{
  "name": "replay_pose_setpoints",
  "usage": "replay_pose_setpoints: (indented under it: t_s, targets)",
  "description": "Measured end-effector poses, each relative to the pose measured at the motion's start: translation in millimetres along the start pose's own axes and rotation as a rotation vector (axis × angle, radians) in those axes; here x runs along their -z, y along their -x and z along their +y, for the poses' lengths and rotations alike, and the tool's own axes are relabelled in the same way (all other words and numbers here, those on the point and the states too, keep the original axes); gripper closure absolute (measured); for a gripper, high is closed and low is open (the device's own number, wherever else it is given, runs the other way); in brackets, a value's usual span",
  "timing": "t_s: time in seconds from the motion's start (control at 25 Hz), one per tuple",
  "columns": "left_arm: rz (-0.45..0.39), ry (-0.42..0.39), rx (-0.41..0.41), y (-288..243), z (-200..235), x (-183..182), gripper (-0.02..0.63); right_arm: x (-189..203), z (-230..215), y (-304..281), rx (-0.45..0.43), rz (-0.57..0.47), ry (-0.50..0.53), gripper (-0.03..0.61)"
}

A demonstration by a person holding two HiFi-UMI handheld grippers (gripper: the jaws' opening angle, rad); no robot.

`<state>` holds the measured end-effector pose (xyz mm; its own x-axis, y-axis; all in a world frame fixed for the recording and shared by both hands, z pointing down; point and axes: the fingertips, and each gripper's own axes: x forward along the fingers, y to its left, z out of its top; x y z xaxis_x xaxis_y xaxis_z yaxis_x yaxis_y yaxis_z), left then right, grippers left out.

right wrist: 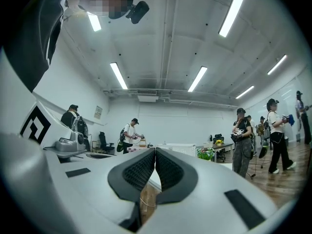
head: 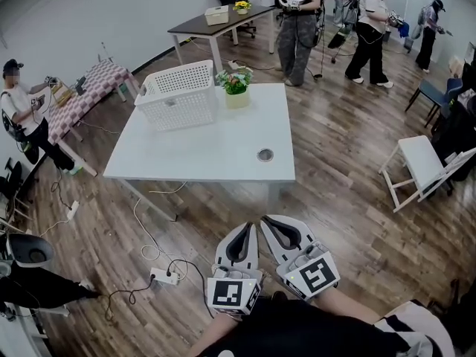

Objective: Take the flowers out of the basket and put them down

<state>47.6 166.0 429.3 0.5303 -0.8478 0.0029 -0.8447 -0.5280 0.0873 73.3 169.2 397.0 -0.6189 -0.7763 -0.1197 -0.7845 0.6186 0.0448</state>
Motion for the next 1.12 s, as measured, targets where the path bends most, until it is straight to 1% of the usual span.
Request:
replay_pose_setpoints:
  t_s: [0.16,0.32,1.12]
  targets:
    - [0.002,-0.014,0.008,4,4,-5,0.614,-5,8,-3,-0.002,-0.005,-0.001,0.560]
    - [-0.001,-0.008,0.008,9,11,-6,0.614,-1,19,-9,-0.020,0.012,0.001,0.560]
    - [0.003,0.005,0.017,13,16,-7,0.614,-3,29,-14,-0.031,0.021,0.017,0.560]
